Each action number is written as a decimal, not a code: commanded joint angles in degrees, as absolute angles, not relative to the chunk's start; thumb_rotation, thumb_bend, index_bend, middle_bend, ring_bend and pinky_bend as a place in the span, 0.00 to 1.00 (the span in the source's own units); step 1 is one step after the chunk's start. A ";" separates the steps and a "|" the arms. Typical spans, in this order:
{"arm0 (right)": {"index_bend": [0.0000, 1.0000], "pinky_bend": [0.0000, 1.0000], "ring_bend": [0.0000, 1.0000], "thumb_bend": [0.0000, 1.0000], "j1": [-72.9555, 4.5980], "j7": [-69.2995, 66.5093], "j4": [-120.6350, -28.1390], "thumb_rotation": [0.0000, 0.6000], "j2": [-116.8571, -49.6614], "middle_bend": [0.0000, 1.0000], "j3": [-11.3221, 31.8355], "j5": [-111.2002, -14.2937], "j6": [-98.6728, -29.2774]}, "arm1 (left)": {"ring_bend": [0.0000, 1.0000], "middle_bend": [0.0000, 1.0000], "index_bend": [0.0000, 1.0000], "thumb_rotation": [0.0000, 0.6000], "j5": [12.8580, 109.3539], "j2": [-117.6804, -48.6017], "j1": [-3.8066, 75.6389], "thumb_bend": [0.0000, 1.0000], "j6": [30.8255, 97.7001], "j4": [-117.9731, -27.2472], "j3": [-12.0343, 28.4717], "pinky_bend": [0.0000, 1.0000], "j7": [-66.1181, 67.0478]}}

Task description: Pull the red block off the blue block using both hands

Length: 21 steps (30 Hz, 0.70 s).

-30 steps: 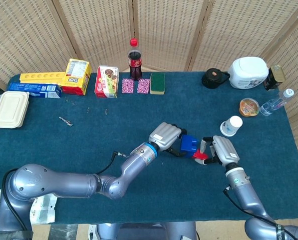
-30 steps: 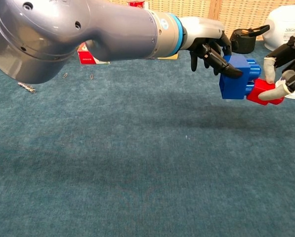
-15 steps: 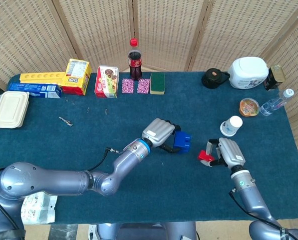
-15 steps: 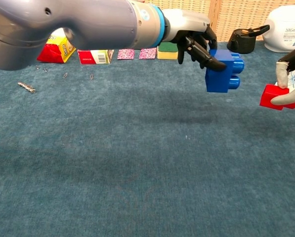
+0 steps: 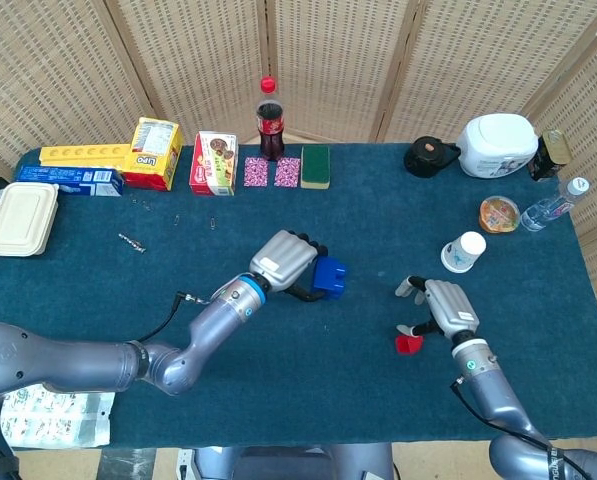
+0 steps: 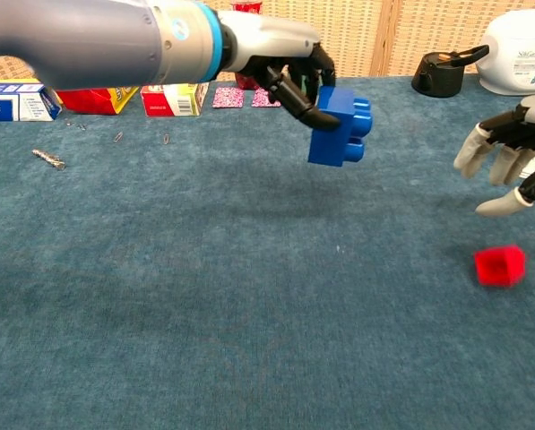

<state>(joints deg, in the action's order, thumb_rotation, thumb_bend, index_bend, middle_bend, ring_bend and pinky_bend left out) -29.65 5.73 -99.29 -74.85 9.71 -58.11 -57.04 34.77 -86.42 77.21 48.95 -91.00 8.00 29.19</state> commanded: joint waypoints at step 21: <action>0.32 0.30 0.38 0.19 -23.73 2.71 -103.48 1.00 -68.65 0.32 9.63 -66.39 -67.73 | 0.02 0.15 0.10 0.51 33.09 -89.89 75.09 0.18 50.48 -89.27 3.52 0.10 36.72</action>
<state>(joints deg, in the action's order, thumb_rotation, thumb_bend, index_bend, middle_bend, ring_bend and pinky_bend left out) -23.98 3.04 -103.54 -68.78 9.63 -66.12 -67.46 33.38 -89.76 75.08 50.24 -89.17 3.47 36.50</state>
